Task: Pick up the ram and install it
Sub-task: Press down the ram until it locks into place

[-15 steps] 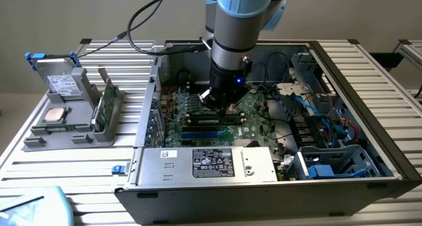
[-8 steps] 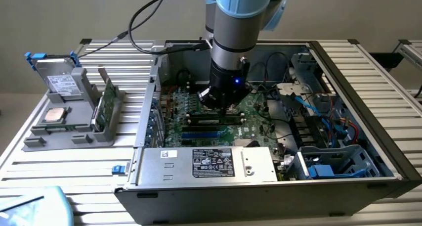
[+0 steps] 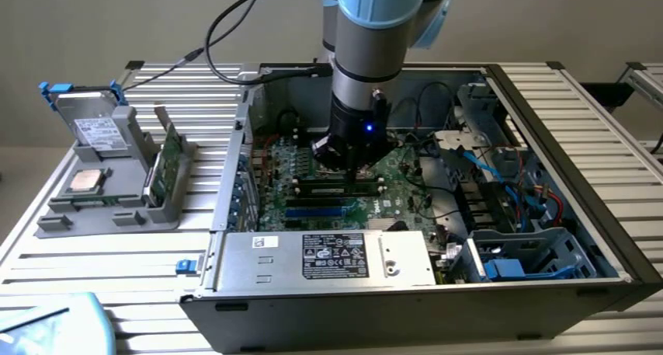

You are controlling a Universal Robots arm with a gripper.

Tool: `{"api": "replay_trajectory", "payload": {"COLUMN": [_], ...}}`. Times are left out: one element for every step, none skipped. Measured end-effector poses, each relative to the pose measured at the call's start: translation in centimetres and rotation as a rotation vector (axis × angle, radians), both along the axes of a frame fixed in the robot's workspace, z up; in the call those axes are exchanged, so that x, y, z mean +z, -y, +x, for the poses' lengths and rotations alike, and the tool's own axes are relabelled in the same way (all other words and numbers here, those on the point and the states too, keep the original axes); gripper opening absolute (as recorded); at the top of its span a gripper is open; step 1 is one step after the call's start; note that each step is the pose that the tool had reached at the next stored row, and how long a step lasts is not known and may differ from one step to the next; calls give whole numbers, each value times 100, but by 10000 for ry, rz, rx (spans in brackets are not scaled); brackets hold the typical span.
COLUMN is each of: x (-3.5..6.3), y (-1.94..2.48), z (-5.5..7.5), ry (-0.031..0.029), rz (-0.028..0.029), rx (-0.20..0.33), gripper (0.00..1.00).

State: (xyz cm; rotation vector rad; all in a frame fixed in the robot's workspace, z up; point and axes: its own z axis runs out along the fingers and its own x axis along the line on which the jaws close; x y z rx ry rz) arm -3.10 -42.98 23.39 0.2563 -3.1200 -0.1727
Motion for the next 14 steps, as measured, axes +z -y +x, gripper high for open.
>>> {"api": "replay_trajectory", "payload": {"x": [0, 0, 0, 0, 1, 1, 0, 0, 0, 0, 0, 0, 0, -1], "y": [0, 0, 0, 0, 0, 0, 0, 0, 0, 0, 0, 0, -1, -1], "z": [0, 0, 0, 0, -1, -1, -1, -1, -1, -1, -1, -1, -2, -2], "ry": [0, -4, -10, -24, -105, -162, -273, -327, -379, -431, -484, -507, -523, -535], "rz": [0, -1, -1, -1, -6, -8, -8, -11, -12, -13, -14, -14, -12, -9], "rx": [-161, -292, -440, -568, -765, -854, -1048, -1149, -1253, -1356, -1460, -1549, -1630, -1721], "gripper": [11, 11, 11, 11, 11, 11, 11, 11, 11, 11, 11, 11, 11, 11]}}
